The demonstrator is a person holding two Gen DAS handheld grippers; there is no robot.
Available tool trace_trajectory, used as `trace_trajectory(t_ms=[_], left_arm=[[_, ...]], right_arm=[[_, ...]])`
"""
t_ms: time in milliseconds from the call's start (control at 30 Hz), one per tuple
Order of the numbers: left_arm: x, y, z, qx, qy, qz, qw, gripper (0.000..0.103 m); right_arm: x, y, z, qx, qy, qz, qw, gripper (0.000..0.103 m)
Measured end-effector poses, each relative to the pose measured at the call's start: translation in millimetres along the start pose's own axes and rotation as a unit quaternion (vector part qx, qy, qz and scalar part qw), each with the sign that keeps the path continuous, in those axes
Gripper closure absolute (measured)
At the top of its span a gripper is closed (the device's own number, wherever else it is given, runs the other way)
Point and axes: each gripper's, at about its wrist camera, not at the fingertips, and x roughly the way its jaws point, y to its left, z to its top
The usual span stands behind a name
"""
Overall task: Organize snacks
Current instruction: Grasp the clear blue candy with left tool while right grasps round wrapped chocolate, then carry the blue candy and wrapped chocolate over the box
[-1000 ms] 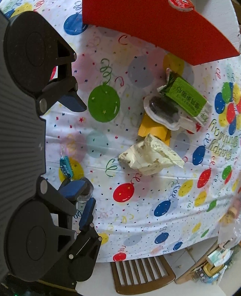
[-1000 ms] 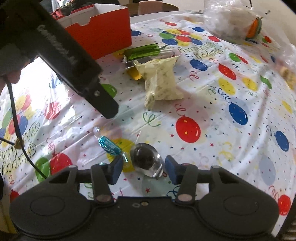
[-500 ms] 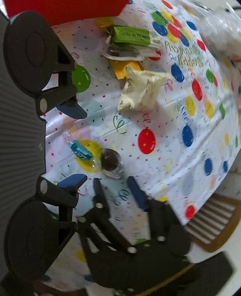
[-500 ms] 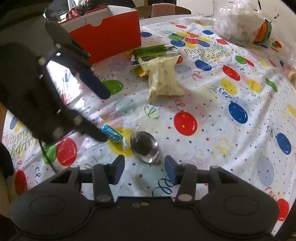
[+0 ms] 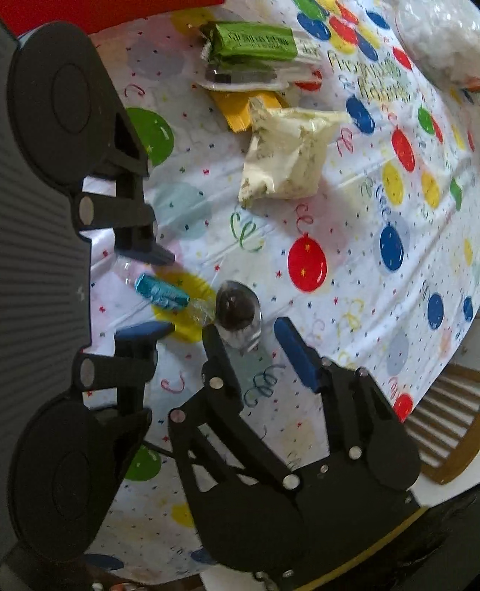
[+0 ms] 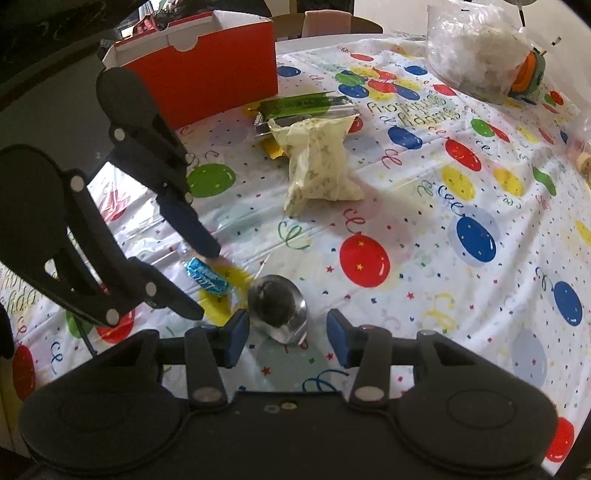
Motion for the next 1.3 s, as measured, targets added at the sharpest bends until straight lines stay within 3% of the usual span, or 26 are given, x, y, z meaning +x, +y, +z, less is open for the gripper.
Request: trace_trajectory(t_ms=[200,433,700,1300], left_arm=[[-2.1,4.4,-5.2,-0.035,-0.011,0.008,0.9993,0.09],[-7.2,24.6,-17.6,-0.121,-0.025,0.006,0.9923,0.092],[-20.2,45.2,-37.7,-0.195,-0.043,-0.012,0.9797,0.092],[-103.2,78.4,-75.6,-0.229,-0.11,-0.016,0.967,0.092]], right_arm=[[1.8,7.5,0.6,-0.003,-0.01,-0.016,1.0,0.067],[-2.3,8.1,-5.5,0.055,-0.033,-0.043,0.997,0.071],[-19.7,13.8,-11.7,0.143,-0.056,-0.081,0.985,0.071],[-66.3,69.9,22.1,0.225,-0.083,-0.137,0.961,0.071]])
